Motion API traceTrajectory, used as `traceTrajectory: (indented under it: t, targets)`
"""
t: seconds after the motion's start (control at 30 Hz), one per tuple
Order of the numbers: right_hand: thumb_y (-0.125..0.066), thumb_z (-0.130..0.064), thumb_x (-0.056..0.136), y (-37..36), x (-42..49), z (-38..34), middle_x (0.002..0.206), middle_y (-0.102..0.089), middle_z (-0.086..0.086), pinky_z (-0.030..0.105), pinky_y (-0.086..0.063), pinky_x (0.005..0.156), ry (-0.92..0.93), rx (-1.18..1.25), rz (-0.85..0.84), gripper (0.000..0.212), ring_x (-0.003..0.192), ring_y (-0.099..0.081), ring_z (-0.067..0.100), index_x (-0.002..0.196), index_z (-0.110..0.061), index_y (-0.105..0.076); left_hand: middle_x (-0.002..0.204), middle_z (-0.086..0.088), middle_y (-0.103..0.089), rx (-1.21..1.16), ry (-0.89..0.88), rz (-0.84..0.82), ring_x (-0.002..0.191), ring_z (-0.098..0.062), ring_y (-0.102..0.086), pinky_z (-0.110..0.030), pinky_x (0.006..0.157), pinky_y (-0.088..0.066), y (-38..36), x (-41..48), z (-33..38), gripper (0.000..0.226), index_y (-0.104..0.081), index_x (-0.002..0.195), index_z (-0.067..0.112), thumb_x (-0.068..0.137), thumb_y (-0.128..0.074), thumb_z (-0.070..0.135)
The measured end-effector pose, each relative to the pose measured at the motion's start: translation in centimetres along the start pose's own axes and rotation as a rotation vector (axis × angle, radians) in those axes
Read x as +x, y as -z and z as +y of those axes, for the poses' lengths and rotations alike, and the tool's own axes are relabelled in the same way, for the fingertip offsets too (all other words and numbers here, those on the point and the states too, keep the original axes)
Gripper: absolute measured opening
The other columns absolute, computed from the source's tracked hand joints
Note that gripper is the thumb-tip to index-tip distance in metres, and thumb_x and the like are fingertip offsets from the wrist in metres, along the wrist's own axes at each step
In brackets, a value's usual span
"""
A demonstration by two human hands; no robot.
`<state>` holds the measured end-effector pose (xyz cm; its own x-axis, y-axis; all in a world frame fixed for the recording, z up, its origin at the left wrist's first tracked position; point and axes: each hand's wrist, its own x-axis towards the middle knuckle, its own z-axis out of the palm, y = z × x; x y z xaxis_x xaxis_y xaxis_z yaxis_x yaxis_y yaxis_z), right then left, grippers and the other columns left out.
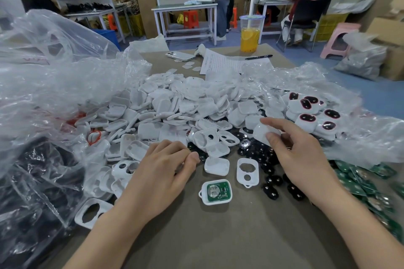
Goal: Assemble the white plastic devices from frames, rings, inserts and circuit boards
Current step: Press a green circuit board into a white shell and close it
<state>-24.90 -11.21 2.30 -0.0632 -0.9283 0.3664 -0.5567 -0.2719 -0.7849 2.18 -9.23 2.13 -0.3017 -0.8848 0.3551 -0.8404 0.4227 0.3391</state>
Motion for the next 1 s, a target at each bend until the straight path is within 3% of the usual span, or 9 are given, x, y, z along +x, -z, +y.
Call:
traceTrajectory:
  t: [0.13, 0.3, 0.37, 0.43, 0.53, 0.63, 0.73, 0.9, 1.0]
  targets:
    - [-0.057, -0.019, 0.1, 0.0, -0.1, 0.0, 0.087, -0.056, -0.043, 0.003, -0.038, 0.069, 0.02, 0.0, -0.009, 0.032, 0.081, -0.055, -0.004, 0.117, -0.045, -0.065, 0.09, 0.015, -0.064, -0.011, -0.002, 0.011, 0.095, -0.008, -0.053, -0.022, 0.093, -0.034, 0.0, -0.1, 0.0, 0.053, -0.072, 0.088, 0.022, 0.102, -0.029, 0.049]
    - [-0.058, -0.021, 0.099, 0.2, 0.1, -0.3, 0.106, -0.061, -0.034, 0.011, -0.043, 0.079, -0.002, 0.117, 0.005, 0.037, 0.097, -0.06, -0.005, 0.112, -0.056, -0.062, 0.091, 0.015, -0.064, -0.022, -0.014, 0.027, 0.095, -0.009, -0.054, -0.028, 0.093, -0.036, 0.0, -0.2, 0.0, 0.051, -0.074, 0.091, 0.023, 0.102, -0.03, 0.048]
    - [-0.063, -0.019, 0.097, 0.3, 0.3, -0.4, 0.108, -0.067, -0.02, 0.021, -0.049, 0.087, -0.038, 0.274, -0.007, 0.036, 0.1, -0.065, 0.003, 0.113, -0.051, -0.065, 0.092, 0.016, -0.065, -0.047, -0.031, 0.075, 0.095, -0.009, -0.054, -0.031, 0.092, -0.038, 0.1, -0.2, 0.2, 0.047, -0.075, 0.095, 0.023, 0.103, -0.034, 0.045]
    - [-0.07, -0.017, 0.092, 0.3, 0.3, -0.8, 0.097, -0.07, -0.005, 0.027, -0.057, 0.085, -0.077, 0.484, -0.066, 0.033, 0.092, -0.07, 0.012, 0.114, -0.042, -0.069, 0.095, 0.016, -0.066, -0.072, -0.056, 0.159, 0.096, -0.008, -0.054, -0.031, 0.09, -0.04, 0.2, -0.2, 0.7, 0.04, -0.075, 0.102, 0.023, 0.103, -0.04, 0.041]
    - [-0.077, -0.024, 0.079, 0.0, 0.0, -1.6, 0.083, -0.071, -0.006, 0.028, -0.06, 0.079, -0.135, 0.695, -0.211, 0.033, 0.081, -0.071, 0.012, 0.111, -0.033, -0.073, 0.103, 0.019, -0.065, -0.163, -0.077, 0.247, 0.102, -0.001, -0.054, -0.023, 0.093, -0.04, 0.2, -0.2, 2.0, 0.032, -0.069, 0.117, 0.024, 0.1, -0.047, 0.041]
    - [-0.082, -0.03, 0.071, -0.4, -0.4, -2.3, 0.085, -0.07, 0.003, 0.031, -0.061, 0.075, -0.176, 0.72, -0.298, 0.041, 0.071, -0.07, 0.019, 0.111, -0.031, -0.074, 0.115, 0.028, -0.056, -0.247, -0.076, 0.196, 0.111, 0.005, -0.054, -0.012, 0.098, -0.036, -0.1, -0.6, 2.9, 0.04, -0.054, 0.134, 0.037, 0.097, -0.052, 0.052]
    - [-0.083, -0.028, 0.067, -0.8, -0.8, -3.3, 0.081, -0.07, 0.009, 0.027, -0.058, 0.065, -0.187, 0.777, -0.382, 0.043, 0.062, -0.065, 0.02, 0.109, -0.029, -0.075, 0.123, 0.029, -0.053, -0.314, -0.066, 0.127, 0.116, 0.0, -0.056, -0.013, 0.098, -0.038, -0.4, -0.7, 3.3, 0.048, -0.044, 0.14, 0.045, 0.095, -0.052, 0.061]
    - [-0.089, -0.025, 0.064, -0.9, -1.1, -4.0, 0.072, -0.067, -0.001, 0.019, -0.054, 0.061, -0.193, 0.841, -0.432, 0.043, 0.061, -0.065, 0.016, 0.106, -0.027, -0.077, 0.115, 0.029, -0.063, -0.495, 0.027, 0.065, 0.112, 0.005, -0.058, -0.005, 0.086, -0.038, -0.7, -0.8, 3.9, 0.039, -0.05, 0.127, 0.062, 0.089, -0.06, 0.064]
    - [-0.079, -0.026, 0.07, -0.7, -1.2, -4.0, 0.095, -0.077, 0.003, 0.019, -0.056, 0.072, -0.204, 0.918, -0.485, 0.04, 0.082, -0.073, 0.015, 0.109, -0.026, -0.077, 0.104, 0.019, -0.072, -0.764, 0.132, 0.075, 0.102, 0.003, -0.066, -0.004, 0.083, -0.043, -0.6, -0.5, 4.1, 0.036, -0.061, 0.118, 0.058, 0.082, -0.069, 0.056]
